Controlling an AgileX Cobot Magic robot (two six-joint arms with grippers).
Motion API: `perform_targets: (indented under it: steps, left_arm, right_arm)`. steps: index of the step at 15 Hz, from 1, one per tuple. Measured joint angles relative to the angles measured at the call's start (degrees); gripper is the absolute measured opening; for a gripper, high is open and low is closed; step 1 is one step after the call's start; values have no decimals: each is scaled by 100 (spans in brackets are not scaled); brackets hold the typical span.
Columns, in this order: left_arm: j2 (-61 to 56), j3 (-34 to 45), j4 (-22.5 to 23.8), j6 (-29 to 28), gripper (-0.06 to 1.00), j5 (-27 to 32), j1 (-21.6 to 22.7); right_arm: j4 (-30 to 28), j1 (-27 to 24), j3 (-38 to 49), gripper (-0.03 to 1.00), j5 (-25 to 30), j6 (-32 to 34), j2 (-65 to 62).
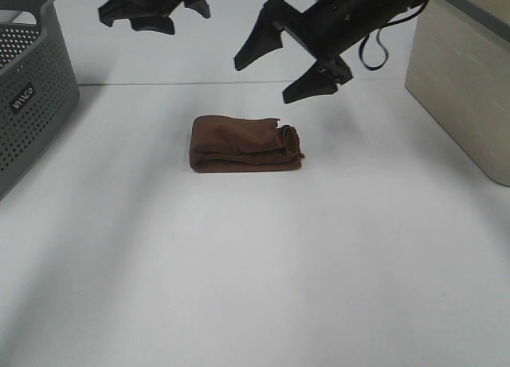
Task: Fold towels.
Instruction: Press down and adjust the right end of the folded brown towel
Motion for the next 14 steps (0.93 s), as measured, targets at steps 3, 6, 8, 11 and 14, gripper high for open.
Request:
perform_targets:
  steps: [3,6,8,11,14]
  left_arm:
    - [-23,0,57,0,58,516,367]
    - [-23,0,103,6,59,682,481]
    - [-23,0,103,6,59,693,481]
    - [-23,0,103,6,59,716,481]
    - [-23,0,103,23,59,722,481]
  right_arm:
    - [1387,206,0,94,-166,-676,470]
    - [2235,206,0,93,-74,-1146,1020]
    - [2275,201,0,93,-103,-1197,1261]
    - [2057,201,0,93,-286,-1197,1461]
    - [1971,201,0,93,-441,-1197,1467]
